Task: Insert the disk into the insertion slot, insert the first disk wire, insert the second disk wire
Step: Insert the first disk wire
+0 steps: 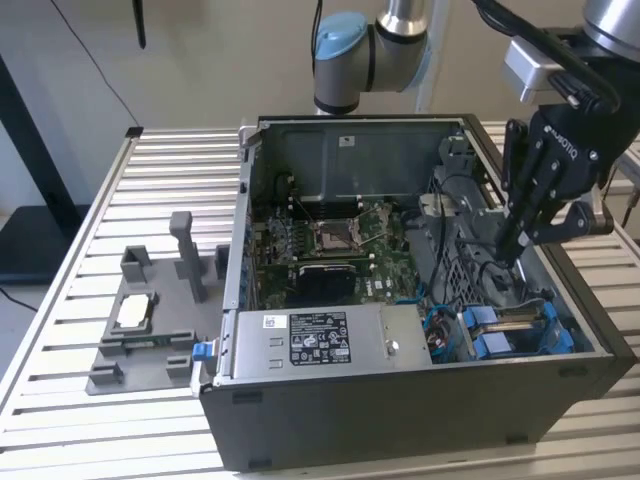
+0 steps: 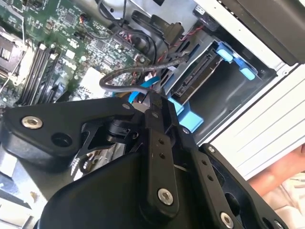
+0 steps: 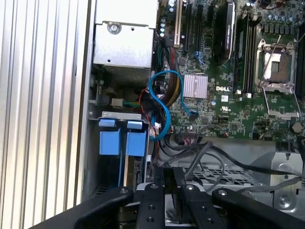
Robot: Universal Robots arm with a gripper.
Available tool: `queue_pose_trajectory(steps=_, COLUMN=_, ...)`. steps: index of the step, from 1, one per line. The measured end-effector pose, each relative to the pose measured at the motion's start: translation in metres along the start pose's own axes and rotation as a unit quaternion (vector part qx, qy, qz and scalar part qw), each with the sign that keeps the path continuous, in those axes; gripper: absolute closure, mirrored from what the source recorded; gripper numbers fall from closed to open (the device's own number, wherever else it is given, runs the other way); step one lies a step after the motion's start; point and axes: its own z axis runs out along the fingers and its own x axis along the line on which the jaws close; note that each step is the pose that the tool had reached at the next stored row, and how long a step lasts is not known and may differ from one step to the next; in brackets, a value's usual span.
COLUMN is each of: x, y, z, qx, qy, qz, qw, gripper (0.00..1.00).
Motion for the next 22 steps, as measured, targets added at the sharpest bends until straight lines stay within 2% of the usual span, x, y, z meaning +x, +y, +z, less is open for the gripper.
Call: queue_pose_trajectory(steps=22, x=0.0095, y=-0.0137, z=0.0104, qx=-0.0002, qy=0.0314, qz=0.002, qw=0.99950, gripper=0.81)
